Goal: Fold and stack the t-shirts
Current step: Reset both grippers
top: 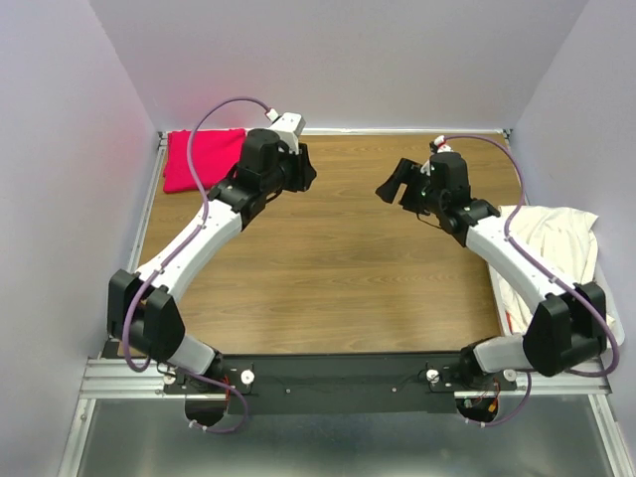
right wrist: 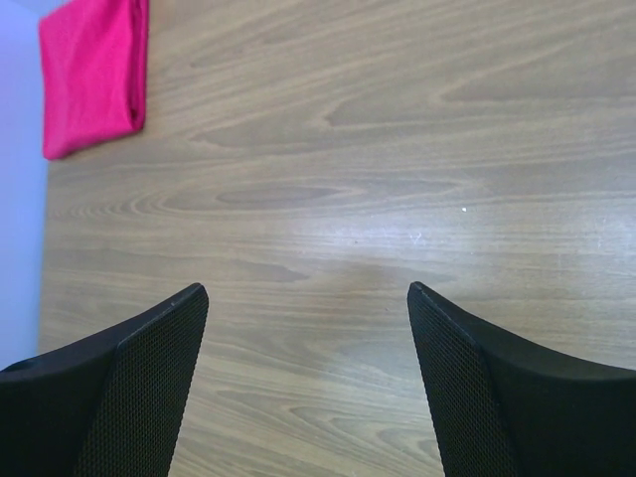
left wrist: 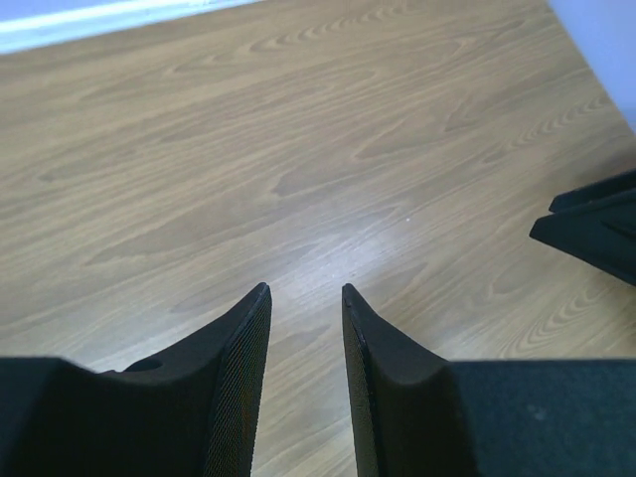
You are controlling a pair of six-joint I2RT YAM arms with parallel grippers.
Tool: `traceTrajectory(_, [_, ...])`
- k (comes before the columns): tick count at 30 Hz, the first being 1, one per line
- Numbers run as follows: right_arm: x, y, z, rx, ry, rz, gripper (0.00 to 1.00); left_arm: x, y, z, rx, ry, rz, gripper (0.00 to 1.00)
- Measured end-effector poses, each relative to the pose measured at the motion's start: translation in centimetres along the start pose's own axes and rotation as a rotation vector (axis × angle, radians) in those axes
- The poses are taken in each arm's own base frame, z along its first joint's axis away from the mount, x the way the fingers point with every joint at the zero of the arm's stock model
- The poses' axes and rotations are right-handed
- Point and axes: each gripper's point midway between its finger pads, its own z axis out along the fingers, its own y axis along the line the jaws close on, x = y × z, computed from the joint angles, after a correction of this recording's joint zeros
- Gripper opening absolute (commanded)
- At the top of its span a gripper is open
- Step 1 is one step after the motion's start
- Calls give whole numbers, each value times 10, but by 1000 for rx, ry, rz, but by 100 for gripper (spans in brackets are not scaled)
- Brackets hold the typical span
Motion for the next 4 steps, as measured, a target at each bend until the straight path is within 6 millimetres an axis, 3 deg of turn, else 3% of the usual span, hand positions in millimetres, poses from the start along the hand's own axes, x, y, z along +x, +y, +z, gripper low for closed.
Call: traceTrajectory(4, [-8,2,-10,-6,-41,-2,88,-6,-15,-16,31,-42,34,43])
